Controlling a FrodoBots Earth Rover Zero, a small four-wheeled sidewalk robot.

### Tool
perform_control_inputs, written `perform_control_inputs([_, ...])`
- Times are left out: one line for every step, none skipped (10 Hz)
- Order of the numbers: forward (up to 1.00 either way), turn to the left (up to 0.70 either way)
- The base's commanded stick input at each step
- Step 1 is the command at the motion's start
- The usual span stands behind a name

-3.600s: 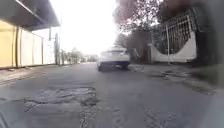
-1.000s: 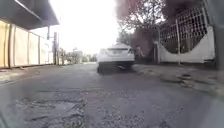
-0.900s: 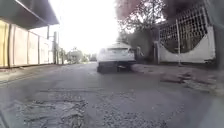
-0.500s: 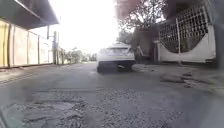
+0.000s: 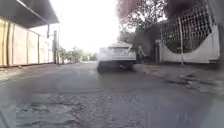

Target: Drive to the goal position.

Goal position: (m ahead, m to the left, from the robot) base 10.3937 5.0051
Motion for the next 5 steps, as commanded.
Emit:
perform_control_inputs([0.65,0.00])
perform_control_inputs([0.48,0.00])
perform_control_inputs([0.42,0.00])
perform_control_inputs([0.40,0.00])
perform_control_inputs([0.40,0.00])
